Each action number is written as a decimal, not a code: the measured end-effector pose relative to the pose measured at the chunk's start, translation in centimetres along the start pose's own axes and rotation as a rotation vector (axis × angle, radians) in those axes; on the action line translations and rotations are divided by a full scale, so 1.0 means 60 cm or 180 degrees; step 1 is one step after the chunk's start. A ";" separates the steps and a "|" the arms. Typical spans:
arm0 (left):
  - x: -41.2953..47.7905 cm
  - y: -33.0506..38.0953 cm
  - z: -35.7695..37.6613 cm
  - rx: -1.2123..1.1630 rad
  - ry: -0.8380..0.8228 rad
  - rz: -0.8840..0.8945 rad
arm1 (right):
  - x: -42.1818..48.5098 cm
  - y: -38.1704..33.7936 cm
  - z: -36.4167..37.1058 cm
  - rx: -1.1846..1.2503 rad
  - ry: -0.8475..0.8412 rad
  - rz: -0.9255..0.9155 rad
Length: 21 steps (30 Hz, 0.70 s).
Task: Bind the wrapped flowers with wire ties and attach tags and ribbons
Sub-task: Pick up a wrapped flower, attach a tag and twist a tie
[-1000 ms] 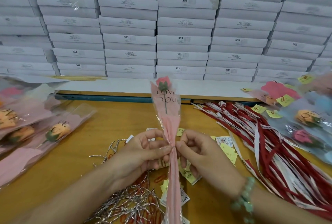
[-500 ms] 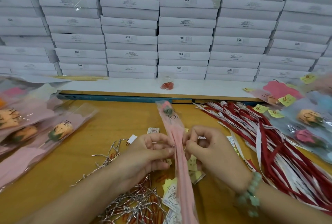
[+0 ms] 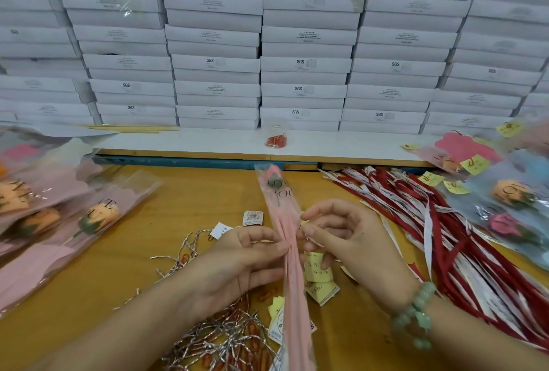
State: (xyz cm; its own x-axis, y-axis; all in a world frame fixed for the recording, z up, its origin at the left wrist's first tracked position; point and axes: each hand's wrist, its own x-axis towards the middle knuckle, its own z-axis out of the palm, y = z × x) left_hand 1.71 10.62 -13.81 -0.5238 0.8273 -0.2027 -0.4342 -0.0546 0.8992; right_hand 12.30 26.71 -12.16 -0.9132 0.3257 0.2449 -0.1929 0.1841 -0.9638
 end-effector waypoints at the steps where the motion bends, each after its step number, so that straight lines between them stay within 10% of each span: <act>1: 0.000 0.000 0.000 -0.0100 -0.0023 0.0004 | 0.000 -0.001 0.000 0.0031 0.0022 -0.0011; 21: -0.002 0.003 0.000 -0.0104 -0.0151 0.0205 | -0.001 -0.005 0.001 0.0320 0.0289 -0.0075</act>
State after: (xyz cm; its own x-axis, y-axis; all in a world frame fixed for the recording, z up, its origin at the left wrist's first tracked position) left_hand 1.68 10.52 -13.67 -0.5165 0.8470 -0.1256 -0.4249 -0.1262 0.8964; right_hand 12.42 26.59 -11.90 -0.8725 0.4059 0.2719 -0.2532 0.1004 -0.9622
